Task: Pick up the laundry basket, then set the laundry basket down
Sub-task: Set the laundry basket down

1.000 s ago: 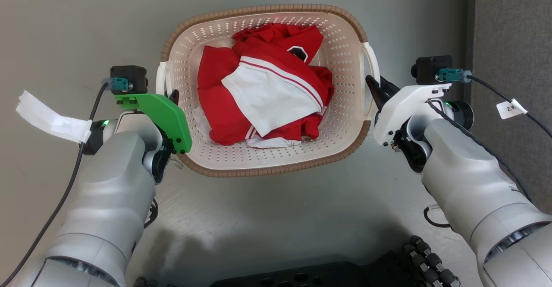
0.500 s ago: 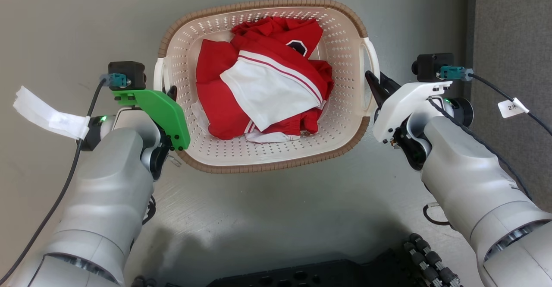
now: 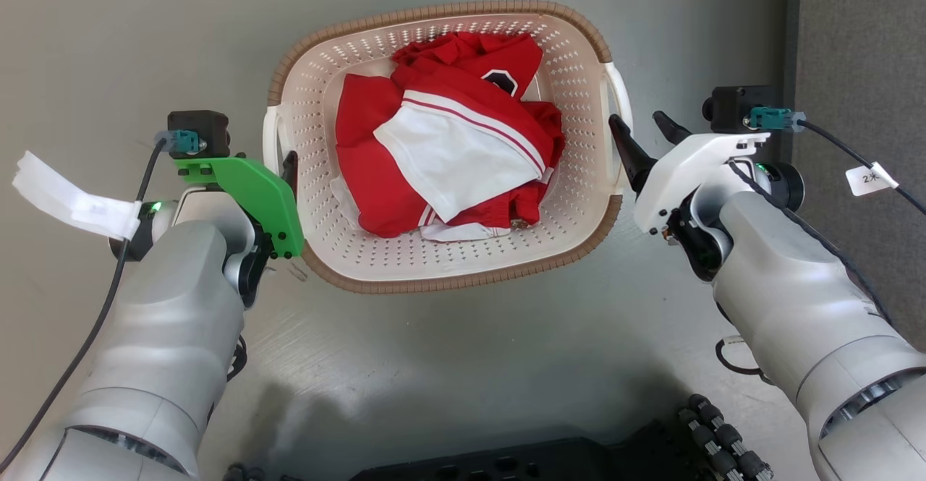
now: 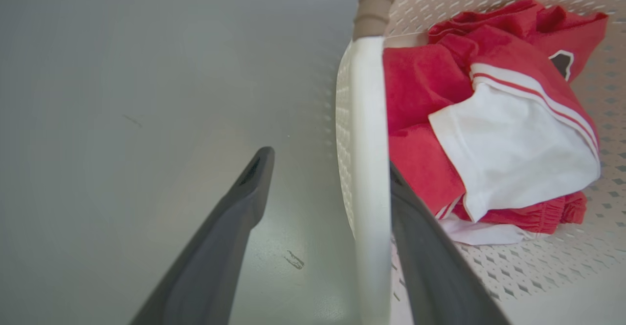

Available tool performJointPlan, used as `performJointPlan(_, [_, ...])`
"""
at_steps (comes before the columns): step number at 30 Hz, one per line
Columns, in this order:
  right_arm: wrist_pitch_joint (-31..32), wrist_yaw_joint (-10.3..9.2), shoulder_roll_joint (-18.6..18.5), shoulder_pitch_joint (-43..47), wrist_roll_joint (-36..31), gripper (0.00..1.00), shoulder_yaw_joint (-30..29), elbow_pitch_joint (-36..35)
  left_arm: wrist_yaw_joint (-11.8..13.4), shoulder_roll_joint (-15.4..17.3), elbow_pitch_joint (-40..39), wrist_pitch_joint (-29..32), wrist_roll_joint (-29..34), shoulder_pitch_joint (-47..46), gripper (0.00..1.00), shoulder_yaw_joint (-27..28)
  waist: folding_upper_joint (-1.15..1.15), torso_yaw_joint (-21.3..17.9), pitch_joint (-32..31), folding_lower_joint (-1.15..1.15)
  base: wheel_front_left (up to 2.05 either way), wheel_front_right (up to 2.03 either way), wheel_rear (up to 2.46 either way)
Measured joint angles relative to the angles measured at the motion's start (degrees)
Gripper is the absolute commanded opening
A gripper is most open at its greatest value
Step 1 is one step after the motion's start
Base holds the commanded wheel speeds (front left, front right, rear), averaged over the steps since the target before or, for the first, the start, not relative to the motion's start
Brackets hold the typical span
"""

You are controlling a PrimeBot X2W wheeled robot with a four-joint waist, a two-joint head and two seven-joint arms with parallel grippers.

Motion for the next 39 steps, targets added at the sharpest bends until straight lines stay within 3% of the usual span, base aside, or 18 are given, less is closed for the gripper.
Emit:
performJointPlan(21, [-1.6, -0.01, 0.2, 5.9, 1.1, 1.0, 2.1, -2.5, 0.1, 0.1, 0.5, -8.6, -0.1, 5.2, 1.0, 1.5, 0.0, -1.4, -8.5, 0.0, 0.0, 0.0, 0.0])
performJointPlan(33, [-2.1, -0.01, 0.1, 10.4, 0.9, 1.0, 2.9, -3.6, 1.7, 1.4, -1.1, -9.7, 1.0, 9.6, 1.0, 1.5, 0.0, -2.7, -16.7, 0.0, 0.0, 0.0, 0.0])
performJointPlan(39, [-2.1, -0.01, -1.8, 11.5, 0.1, 1.0, 1.1, -7.3, 3.2, 2.6, -6.7, -9.6, 2.3, 11.0, 1.0, 3.3, 0.0, -3.3, -21.0, 0.0, 0.0, 0.0, 0.0])
